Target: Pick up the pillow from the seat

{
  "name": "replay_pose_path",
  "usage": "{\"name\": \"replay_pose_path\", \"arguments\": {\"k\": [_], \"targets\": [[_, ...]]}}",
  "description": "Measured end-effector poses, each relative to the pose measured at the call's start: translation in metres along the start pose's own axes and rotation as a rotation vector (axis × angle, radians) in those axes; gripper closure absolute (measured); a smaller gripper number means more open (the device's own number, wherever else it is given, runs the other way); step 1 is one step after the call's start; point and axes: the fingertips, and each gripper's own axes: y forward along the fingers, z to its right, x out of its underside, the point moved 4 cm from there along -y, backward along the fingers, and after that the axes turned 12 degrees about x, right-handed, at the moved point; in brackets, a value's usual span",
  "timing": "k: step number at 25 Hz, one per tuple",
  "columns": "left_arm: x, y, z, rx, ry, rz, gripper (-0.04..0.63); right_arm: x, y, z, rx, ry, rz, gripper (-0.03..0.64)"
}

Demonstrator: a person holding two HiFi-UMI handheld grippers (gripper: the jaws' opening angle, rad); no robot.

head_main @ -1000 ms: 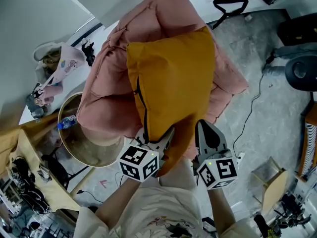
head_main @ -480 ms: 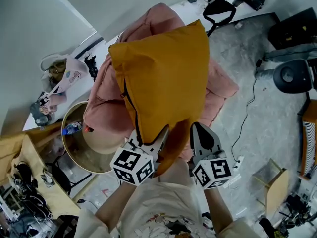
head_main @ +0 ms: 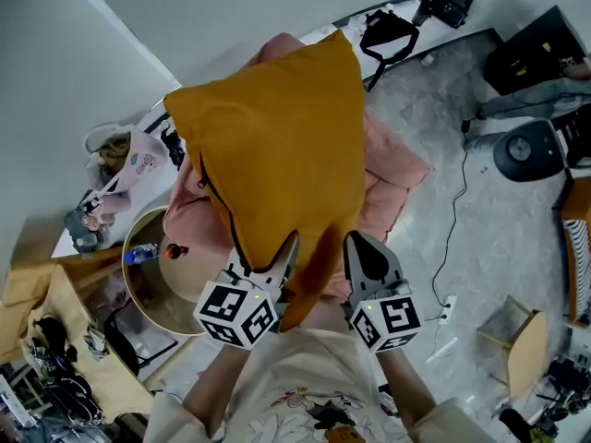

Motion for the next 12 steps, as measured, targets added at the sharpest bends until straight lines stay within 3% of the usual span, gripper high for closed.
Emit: {"name": "replay_pose_path", "arguments": {"k": [12], "targets": [[-0.036,-0.029,0.027,-0.066,0.120,0.074,0.442,-0.018,-0.028,0.004,0.006,0.020,0.073,0.594]]}}
